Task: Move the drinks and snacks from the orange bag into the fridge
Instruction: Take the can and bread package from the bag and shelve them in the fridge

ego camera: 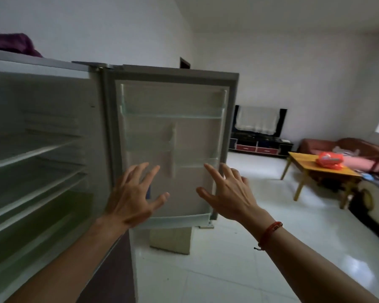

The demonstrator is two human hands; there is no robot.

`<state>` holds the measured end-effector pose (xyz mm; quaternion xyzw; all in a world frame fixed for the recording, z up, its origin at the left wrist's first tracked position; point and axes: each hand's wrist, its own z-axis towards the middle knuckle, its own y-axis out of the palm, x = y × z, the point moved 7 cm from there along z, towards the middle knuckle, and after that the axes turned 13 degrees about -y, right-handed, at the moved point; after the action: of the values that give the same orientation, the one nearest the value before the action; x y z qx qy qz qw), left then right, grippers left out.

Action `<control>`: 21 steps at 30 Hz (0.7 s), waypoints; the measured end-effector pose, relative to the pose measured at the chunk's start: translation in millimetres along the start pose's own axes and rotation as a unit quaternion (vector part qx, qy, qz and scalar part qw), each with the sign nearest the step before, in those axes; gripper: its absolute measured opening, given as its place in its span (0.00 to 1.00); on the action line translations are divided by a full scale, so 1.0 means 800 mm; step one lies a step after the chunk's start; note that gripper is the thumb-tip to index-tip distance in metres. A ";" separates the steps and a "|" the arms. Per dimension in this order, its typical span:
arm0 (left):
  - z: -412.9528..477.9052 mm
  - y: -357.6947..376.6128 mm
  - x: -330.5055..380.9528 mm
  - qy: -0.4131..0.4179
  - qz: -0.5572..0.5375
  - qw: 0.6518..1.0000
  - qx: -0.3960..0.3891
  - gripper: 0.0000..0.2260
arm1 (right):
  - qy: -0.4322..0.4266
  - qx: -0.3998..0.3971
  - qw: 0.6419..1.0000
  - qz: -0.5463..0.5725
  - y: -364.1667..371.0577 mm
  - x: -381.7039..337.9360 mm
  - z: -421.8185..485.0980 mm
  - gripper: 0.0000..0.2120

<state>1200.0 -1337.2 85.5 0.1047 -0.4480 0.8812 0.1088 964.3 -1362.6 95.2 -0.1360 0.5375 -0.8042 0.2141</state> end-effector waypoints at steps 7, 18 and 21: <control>-0.023 0.037 0.109 0.109 -0.069 0.990 -0.064 0.36 | 0.154 0.004 0.986 -0.062 -0.046 0.055 -0.129 0.35; -0.087 0.068 0.308 0.268 -0.169 0.940 -0.123 0.34 | 0.323 0.021 0.938 -0.125 -0.124 0.123 -0.331 0.35; -0.109 0.074 0.357 0.299 -0.186 0.927 -0.127 0.33 | 0.356 0.022 0.923 -0.141 -0.143 0.140 -0.385 0.35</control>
<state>902.9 -1272.2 70.7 -0.0970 -0.4757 0.7709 0.4123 706.2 -1131.2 80.9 0.0893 0.5359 -0.8330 -0.1044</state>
